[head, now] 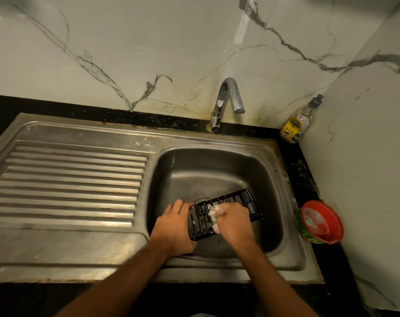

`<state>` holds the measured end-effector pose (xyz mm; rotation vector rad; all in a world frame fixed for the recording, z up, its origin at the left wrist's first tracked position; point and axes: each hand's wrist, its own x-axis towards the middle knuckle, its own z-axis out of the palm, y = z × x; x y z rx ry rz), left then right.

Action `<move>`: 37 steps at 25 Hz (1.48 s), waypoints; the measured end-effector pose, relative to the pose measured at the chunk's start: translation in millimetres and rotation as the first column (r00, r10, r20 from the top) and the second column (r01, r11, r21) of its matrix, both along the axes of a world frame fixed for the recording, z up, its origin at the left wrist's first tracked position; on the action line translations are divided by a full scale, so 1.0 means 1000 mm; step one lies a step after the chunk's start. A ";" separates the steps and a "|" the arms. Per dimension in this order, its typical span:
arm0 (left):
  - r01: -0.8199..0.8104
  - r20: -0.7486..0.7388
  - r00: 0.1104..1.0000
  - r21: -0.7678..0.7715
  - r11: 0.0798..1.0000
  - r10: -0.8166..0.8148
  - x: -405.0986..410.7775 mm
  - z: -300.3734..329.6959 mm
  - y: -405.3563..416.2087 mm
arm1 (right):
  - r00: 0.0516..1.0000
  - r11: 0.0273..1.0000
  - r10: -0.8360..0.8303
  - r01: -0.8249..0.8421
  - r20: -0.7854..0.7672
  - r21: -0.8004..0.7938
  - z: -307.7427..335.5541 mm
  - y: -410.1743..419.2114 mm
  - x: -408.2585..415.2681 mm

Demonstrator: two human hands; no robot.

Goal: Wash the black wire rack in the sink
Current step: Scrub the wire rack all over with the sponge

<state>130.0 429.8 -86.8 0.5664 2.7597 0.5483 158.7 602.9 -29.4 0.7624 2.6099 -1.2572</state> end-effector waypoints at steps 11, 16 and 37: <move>0.038 0.035 0.999 -0.033 0.999 -0.036 -0.004 -0.002 0.000 | 0.933 0.865 0.353 -0.352 0.064 0.358 -0.011 0.024 0.007; 0.031 0.022 0.999 -0.044 0.999 -0.030 -0.006 -0.003 0.001 | 0.921 0.849 0.387 -0.375 0.043 0.372 0.002 0.039 -0.004; -0.008 0.039 0.999 -0.039 0.999 0.010 -0.003 0.000 0.000 | 0.959 0.871 0.261 -0.186 -0.107 0.454 -0.005 0.033 -0.003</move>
